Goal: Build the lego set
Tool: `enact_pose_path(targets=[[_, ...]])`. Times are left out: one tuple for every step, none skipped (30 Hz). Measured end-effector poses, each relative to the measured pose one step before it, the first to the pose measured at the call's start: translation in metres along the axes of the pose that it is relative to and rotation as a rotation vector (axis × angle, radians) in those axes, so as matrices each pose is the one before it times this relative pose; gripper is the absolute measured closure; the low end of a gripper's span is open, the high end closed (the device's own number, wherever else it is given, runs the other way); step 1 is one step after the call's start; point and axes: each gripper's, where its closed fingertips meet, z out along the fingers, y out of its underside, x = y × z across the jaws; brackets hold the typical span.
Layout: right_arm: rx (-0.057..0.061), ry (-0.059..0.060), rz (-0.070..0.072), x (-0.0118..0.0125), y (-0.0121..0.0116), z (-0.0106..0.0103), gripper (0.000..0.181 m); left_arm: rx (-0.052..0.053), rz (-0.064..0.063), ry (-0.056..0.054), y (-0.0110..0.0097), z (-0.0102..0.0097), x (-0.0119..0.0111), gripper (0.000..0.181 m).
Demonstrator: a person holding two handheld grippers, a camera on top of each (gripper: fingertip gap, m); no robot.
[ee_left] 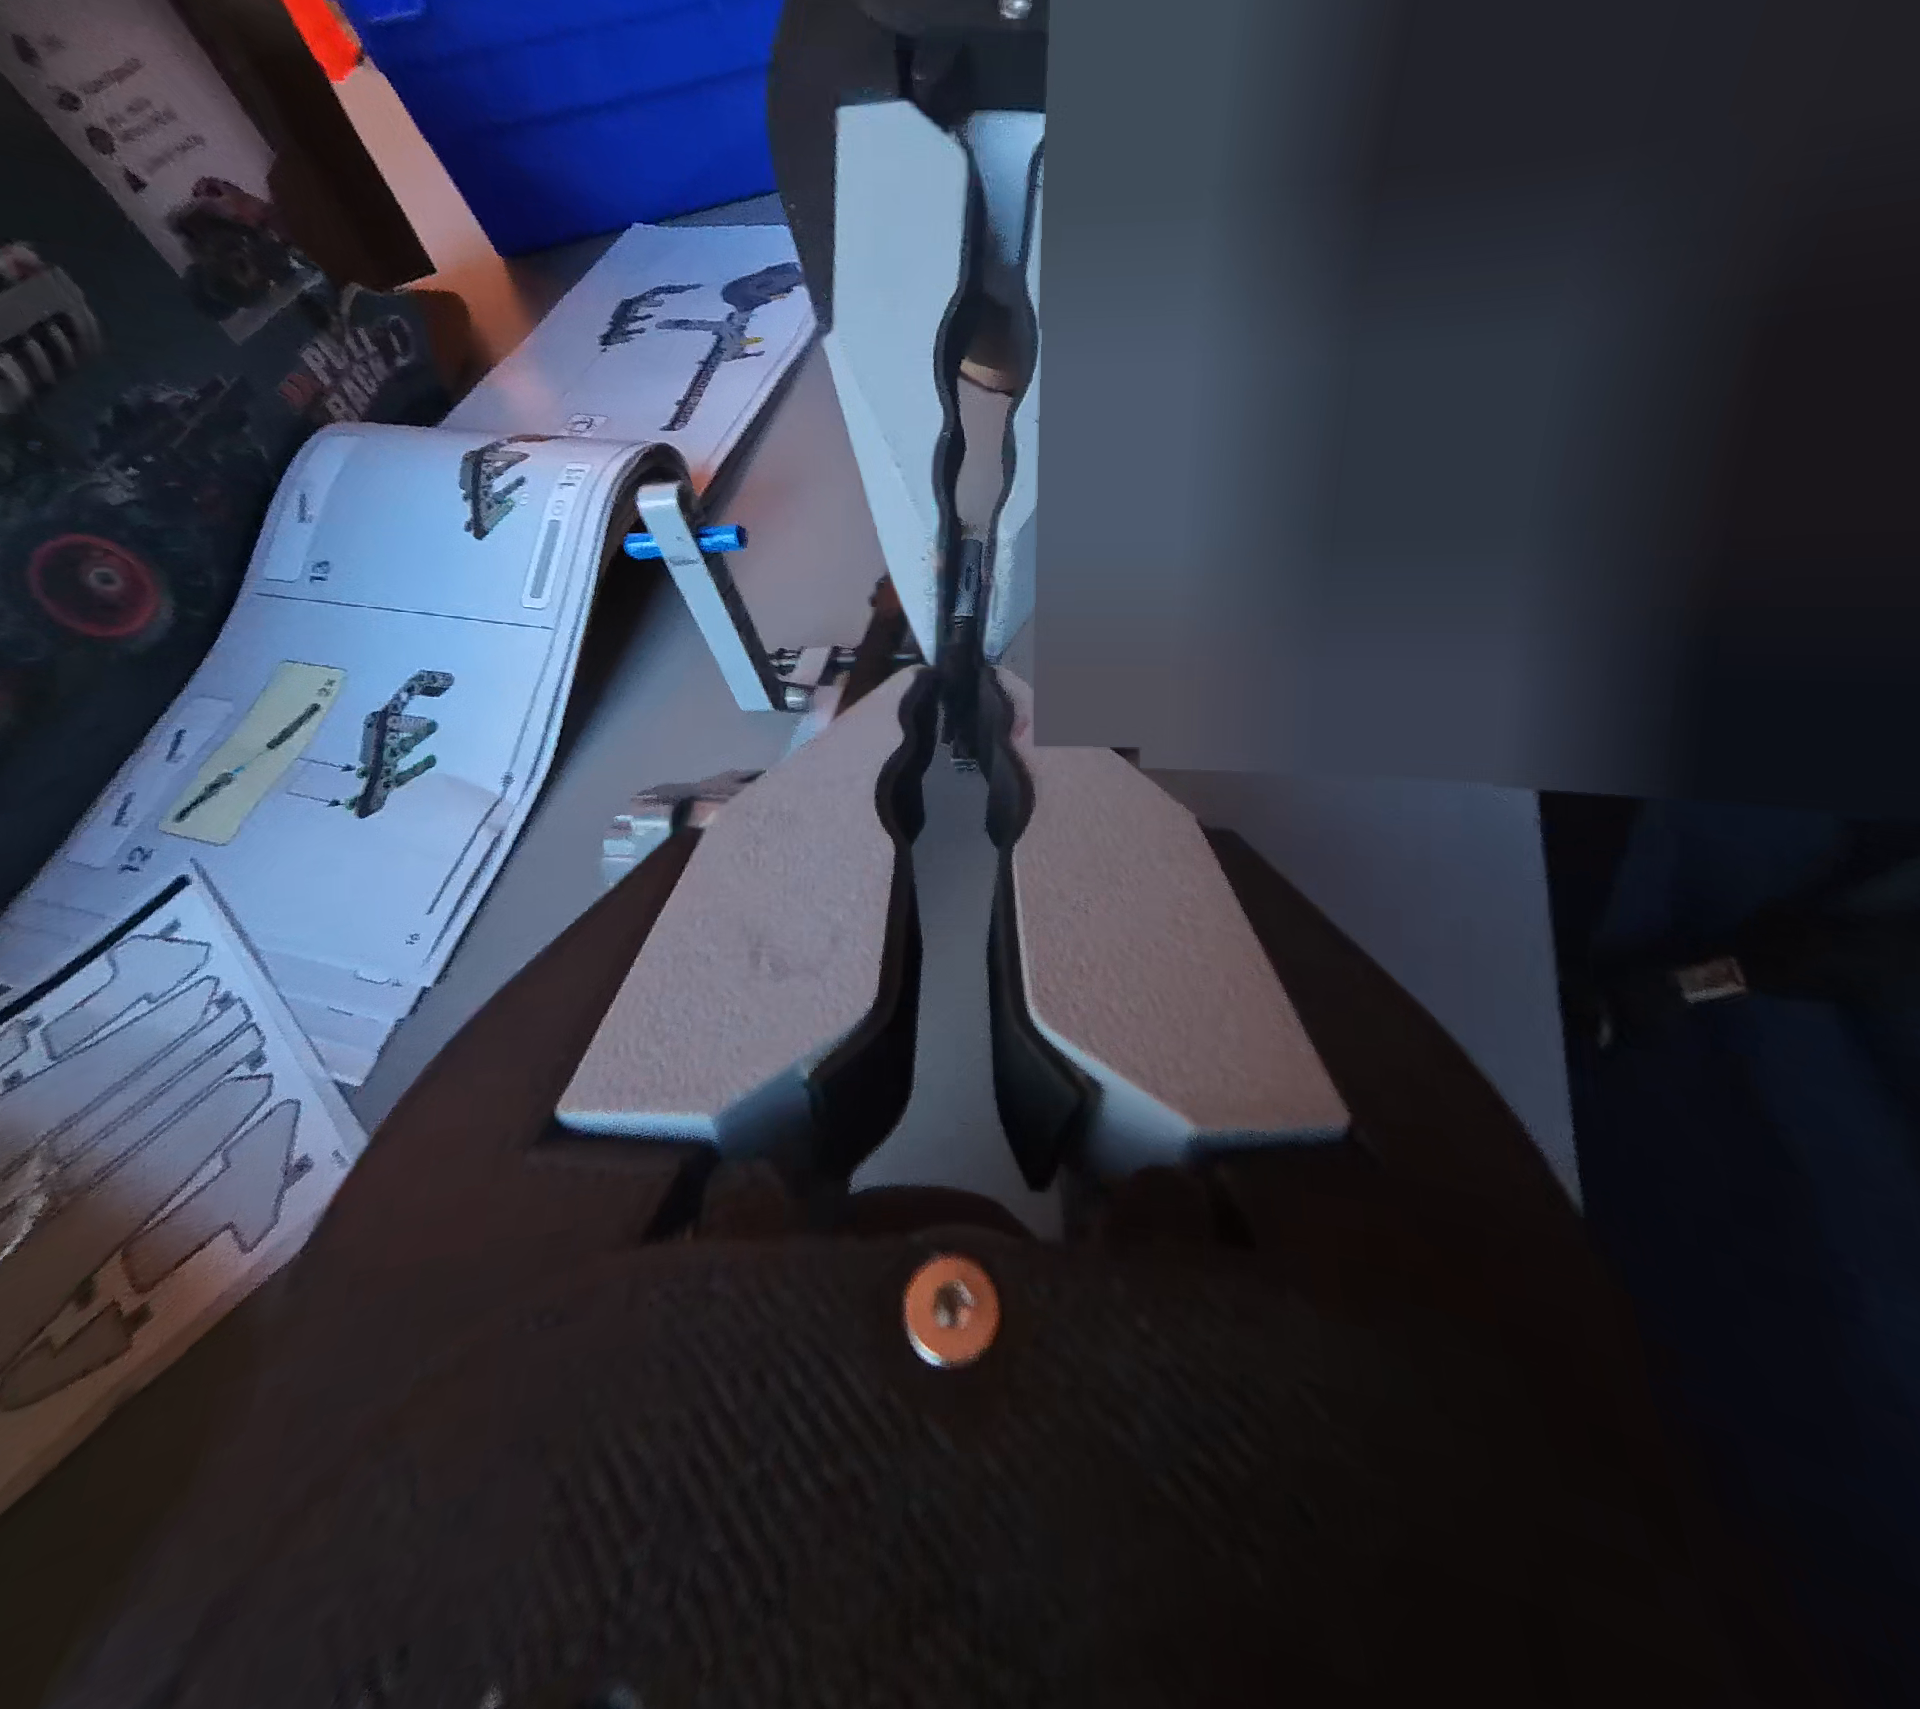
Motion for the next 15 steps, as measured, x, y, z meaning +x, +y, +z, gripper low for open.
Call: enact_pose_path(targets=[[-0.0003, 0.0163, -0.0016, 0.00178, -0.00094, -0.00064, 0.179, 0.0019, 0.0043, -0.0085, -0.00073, -0.00001, -0.0018, 0.178], [0.0146, 0.0085, 0.0066, 0.0015, -0.00173, -0.00044, 0.179, 0.0086, 0.0046, -0.0021, -0.00112, -0.00072, -0.00127, 0.178], [0.0256, 0.0079, 0.0041, 0.00195, -0.00221, -0.00102, 0.178, 0.0146, -0.0032, -0.0066, -0.0017, -0.00109, -0.00191, 0.178], [0.0273, 0.006, 0.0066, 0.00232, -0.00294, -0.00185, 0.178, 0.0226, -0.0116, -0.011, -0.00284, -0.00078, -0.00231, 0.178], [0.023, 0.0053, 0.0127, 0.00279, -0.00336, -0.003, 0.174, 0.0238, -0.0184, 0.0039, -0.00318, -0.00091, -0.00027, 0.177], [0.0158, 0.0143, 0.0192, 0.00492, -0.00253, -0.004, 0.163, 0.0106, -0.0214, 0.0035, -0.00101, -0.00122, -0.00126, 0.177], [0.0155, 0.0084, 0.0266, 0.00474, -0.00192, -0.00434, 0.152, 0.0059, -0.0179, -0.0046, 0.00017, -0.0014, -0.00306, 0.177], [0.0233, -0.0104, 0.0355, 0.00196, -0.00221, -0.00419, 0.147, 0.0124, -0.0212, -0.0078, -0.00069, -0.00159, -0.00362, 0.177], [0.0307, -0.0267, 0.0404, -0.0007, -0.00245, -0.00314, 0.144, 0.0199, -0.0267, -0.0042, -0.00185, -0.00181, -0.00284, 0.177], [0.0239, -0.0305, 0.0419, -0.0017, -0.00084, -0.0014, 0.143, 0.0245, -0.0263, 0.0108, -0.00311, -0.0019, -0.00042, 0.177], [0.0043, -0.0251, 0.0393, -0.00113, 0.00193, 0.00082, 0.138, 0.032, -0.0222, 0.0129, -0.00441, -0.00189, 0.00031, 0.177], [-0.0099, -0.0181, 0.0261, -0.00123, 0.00346, 0.00215, 0.136, 0.0276, -0.0131, 0.0119, -0.00394, -0.00157, 0.00087, 0.177], [-0.009, -0.0074, 0.0083, -0.00096, 0.00292, 0.00283, 0.136, 0.0199, -0.0064, 0.0093, -0.00318, -0.00116, 0.00091, 0.178], [-0.0064, 0.0059, -0.0012, -0.00023, 0.00217, 0.00312, 0.136, 0.0203, -0.0033, 0.0038, -0.00304, -0.00108, 0.00052, 0.178], [-0.0085, 0.0084, -0.0056, -0.00054, 0.00197, 0.00292, 0.137, 0.0177, 0.0017, 0.003, -0.00258, -0.00107, 0.0009, 0.178]])
